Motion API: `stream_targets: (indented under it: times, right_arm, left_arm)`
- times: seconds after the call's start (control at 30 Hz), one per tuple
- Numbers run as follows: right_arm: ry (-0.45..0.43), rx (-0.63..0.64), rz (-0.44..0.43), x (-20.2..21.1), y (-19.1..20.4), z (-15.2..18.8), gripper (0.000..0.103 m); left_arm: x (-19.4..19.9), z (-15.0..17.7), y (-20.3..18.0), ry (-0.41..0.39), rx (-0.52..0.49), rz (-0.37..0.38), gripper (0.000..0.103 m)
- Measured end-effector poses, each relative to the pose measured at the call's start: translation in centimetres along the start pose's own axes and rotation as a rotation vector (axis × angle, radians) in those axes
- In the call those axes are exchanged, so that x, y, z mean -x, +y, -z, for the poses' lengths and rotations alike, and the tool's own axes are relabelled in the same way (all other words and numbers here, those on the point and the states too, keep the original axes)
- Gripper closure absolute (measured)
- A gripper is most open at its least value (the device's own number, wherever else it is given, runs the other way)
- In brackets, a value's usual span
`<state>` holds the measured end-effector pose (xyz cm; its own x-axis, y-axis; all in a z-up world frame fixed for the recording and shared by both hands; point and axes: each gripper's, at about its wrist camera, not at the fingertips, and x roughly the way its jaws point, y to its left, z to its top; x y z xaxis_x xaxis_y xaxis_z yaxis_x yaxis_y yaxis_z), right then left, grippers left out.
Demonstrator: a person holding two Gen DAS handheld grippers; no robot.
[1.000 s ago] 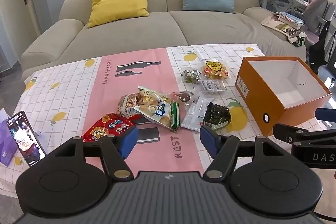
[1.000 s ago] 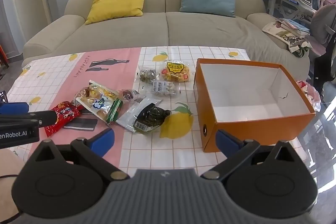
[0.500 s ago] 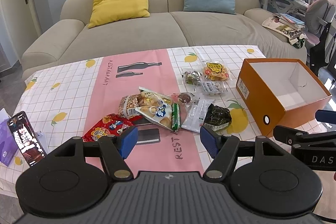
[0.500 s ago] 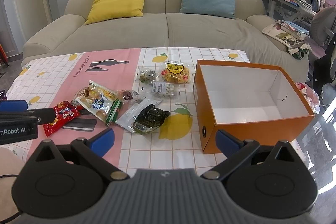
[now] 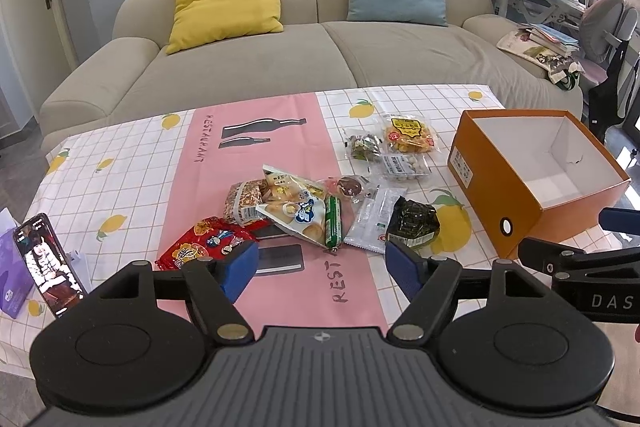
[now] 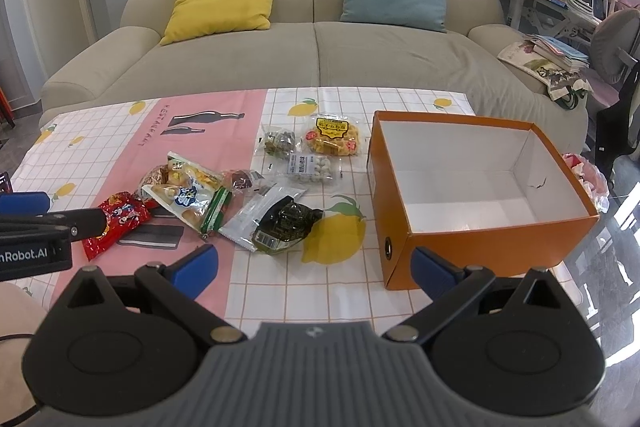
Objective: Organize snacks
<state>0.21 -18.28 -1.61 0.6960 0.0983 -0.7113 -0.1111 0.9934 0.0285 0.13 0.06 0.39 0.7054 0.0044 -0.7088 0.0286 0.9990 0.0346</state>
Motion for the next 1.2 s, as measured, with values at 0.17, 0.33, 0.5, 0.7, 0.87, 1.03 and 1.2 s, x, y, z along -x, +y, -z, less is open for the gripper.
stream_targets:
  times: [0.17, 0.33, 0.5, 0.7, 0.87, 1.03, 1.2]
  right_arm:
    - [0.005, -0.003, -0.003, 0.0, 0.0, 0.0, 0.003]
    - [0.007, -0.006, -0.003, 0.0, 0.0, 0.0, 0.003]
    - [0.01, -0.004, -0.004, -0.1, -0.1, 0.0, 0.003]
    - [0.013, 0.019, -0.017, -0.8, 0.1, -0.1, 0.003]
    - [0.011, 0.073, -0.099, -3.0, 0.7, -0.3, 0.013]
    - [0.03, 0.143, -0.173, -6.7, 2.4, -1.3, 0.019]
    - [0.045, 0.196, -0.257, -11.0, 5.0, -2.6, 0.019]
  left_arm:
    - [0.1, 0.1, -0.1, 0.001, -0.001, 0.002, 0.017]
    - [0.1, 0.1, -0.1, 0.001, 0.001, 0.004, 0.017]
    - [0.1, 0.1, -0.1, 0.004, 0.0, 0.01, 0.017]
    - [-0.7, -0.5, 1.4, 0.066, -0.013, 0.061, 0.016]
    - [-2.6, -1.6, 3.5, 0.115, -0.031, 0.08, 0.011]
    - [-5.9, -2.4, 5.4, 0.168, -0.07, 0.121, 0.011]
    - [-10.6, -2.3, 6.9, 0.249, -0.181, 0.128, 0.011]
